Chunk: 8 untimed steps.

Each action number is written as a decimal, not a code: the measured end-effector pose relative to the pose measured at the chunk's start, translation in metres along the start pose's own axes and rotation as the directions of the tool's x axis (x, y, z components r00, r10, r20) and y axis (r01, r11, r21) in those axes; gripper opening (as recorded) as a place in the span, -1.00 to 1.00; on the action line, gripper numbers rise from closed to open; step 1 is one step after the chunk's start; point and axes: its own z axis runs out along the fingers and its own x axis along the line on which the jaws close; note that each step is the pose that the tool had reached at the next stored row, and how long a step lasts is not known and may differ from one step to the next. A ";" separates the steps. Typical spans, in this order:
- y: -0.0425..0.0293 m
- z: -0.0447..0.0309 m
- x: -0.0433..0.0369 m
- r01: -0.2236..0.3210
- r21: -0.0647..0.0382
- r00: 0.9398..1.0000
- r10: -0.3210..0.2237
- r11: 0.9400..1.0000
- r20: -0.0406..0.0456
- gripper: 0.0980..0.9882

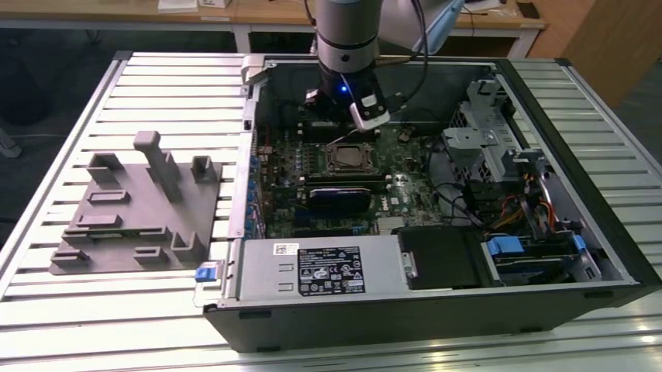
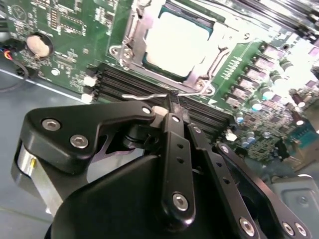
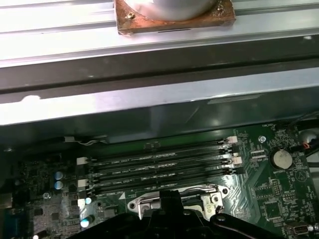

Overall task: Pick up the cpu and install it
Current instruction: 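Install the first cpu locking lever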

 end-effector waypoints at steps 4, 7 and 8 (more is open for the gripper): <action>0.0010 0.0015 -0.0076 -0.003 0.001 1.000 0.003 1.000 0.001 -0.98; 0.0015 0.0023 -0.0102 -0.013 0.004 1.000 0.013 1.000 0.004 -0.98; 0.0018 0.0026 -0.0101 -0.017 0.005 1.000 0.017 1.000 0.005 -0.98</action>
